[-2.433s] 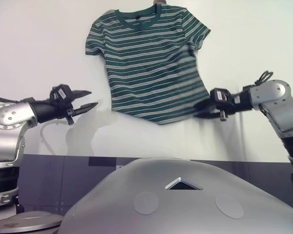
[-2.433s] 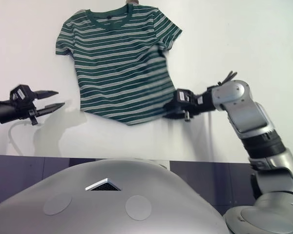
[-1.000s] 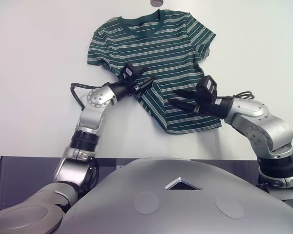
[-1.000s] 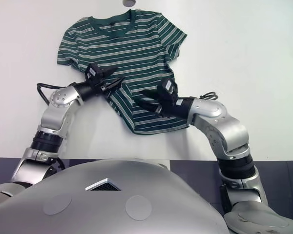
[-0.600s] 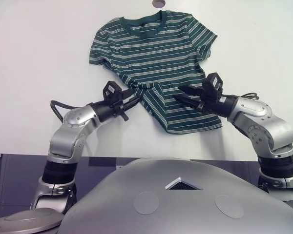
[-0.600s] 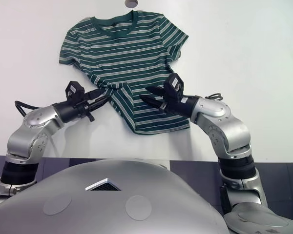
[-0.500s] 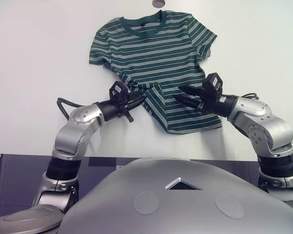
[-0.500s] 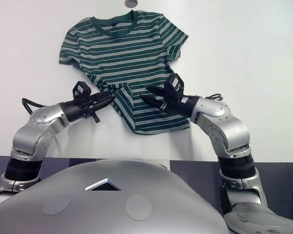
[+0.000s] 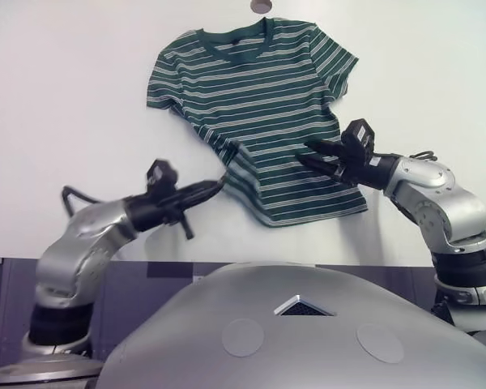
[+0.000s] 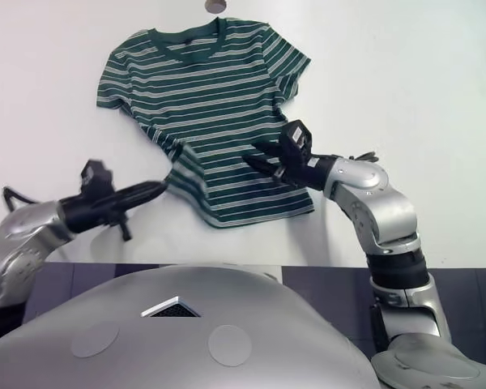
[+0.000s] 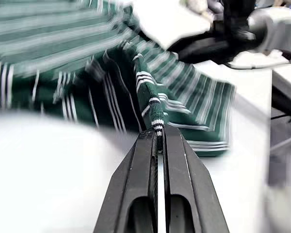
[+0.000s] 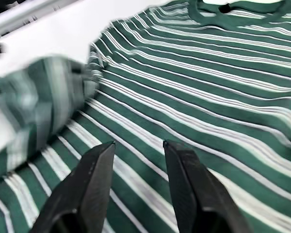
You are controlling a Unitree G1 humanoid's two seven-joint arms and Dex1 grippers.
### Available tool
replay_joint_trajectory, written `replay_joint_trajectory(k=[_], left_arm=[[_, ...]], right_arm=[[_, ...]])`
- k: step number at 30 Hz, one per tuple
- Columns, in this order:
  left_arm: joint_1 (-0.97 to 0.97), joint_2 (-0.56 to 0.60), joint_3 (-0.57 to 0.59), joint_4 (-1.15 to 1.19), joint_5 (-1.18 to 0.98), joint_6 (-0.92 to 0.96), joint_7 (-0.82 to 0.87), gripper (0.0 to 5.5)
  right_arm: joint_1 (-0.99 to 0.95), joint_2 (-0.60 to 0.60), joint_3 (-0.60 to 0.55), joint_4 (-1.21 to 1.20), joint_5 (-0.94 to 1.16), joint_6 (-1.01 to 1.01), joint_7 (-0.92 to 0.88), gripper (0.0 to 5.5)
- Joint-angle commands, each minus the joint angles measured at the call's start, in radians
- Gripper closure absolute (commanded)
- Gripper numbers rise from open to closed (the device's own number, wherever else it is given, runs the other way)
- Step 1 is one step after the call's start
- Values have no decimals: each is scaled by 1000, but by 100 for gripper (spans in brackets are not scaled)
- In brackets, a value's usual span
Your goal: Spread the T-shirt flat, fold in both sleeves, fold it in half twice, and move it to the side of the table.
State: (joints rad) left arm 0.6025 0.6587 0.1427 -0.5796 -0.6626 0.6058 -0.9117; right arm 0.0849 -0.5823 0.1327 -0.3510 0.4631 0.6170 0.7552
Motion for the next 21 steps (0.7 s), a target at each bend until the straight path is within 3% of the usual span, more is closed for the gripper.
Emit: replay_joint_trajectory(k=[1, 9, 18, 21], left_arm=[[176, 80, 140, 21, 10, -21, -82, 547], [297, 103, 201, 62, 43, -74, -164, 547], [324, 156, 178, 94, 127, -138, -239, 409], [133, 176, 311, 162, -80, -34, -243, 364]], right_arm=[[30, -2, 1, -1, -36, -42, -8, 365], [106, 18, 51, -41, -97, -92, -38, 365], [156, -49, 81, -92, -128, -162, 44, 365], [70, -13, -8, -8, -98, -176, 15, 365]])
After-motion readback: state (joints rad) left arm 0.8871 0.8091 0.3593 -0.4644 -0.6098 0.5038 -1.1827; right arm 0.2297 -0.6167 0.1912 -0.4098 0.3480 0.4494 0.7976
